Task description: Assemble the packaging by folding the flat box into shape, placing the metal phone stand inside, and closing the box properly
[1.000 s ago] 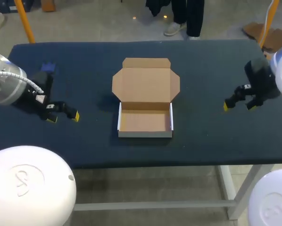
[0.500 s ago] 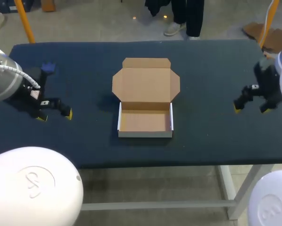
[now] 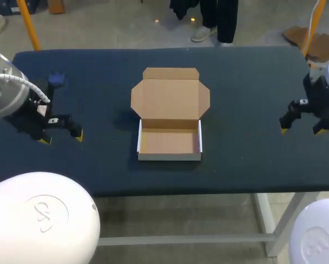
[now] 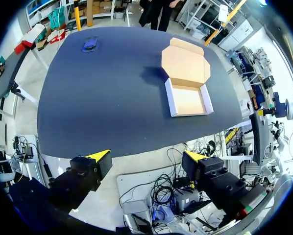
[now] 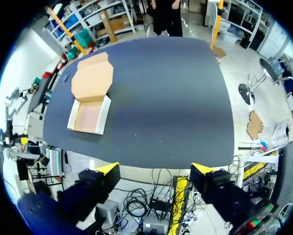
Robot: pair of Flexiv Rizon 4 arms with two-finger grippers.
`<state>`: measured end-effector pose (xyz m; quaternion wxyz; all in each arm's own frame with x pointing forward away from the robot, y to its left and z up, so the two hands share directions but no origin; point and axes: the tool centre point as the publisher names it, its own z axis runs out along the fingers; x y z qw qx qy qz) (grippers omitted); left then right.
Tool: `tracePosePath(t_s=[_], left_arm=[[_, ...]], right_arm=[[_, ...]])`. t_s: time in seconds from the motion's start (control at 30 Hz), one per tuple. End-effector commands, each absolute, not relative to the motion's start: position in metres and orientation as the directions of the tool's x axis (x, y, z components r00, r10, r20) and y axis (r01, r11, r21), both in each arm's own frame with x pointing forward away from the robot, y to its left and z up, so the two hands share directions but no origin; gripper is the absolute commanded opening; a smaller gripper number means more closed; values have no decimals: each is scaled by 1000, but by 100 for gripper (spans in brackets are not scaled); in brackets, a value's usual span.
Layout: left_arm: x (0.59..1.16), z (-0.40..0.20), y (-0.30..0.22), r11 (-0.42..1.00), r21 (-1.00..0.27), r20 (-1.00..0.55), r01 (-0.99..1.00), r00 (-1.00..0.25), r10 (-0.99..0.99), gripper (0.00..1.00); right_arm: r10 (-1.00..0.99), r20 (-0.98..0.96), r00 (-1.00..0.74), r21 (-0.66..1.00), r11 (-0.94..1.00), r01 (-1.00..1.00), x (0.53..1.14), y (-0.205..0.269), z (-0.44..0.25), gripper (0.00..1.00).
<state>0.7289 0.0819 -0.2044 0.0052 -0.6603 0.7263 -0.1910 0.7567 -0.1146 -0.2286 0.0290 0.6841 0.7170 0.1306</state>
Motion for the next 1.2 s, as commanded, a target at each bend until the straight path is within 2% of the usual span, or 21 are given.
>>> tracePosePath(t_s=[0.03,0.67,1.2], left_arm=[[725,-203,80,40,-291,222,-956,-108,-969,100],[726,-202,81,27,-296,228,-955,-98,-969,100],[730,-209,82,18,-294,235,-955,-91,-968,100]], right_arm=[[987,150,-50,218,16,976,754,-115,-228,100],[969,236,-69,169,29,985,758,-107,-227,100],[969,236,-69,169,29,985,758,-107,-227,100]])
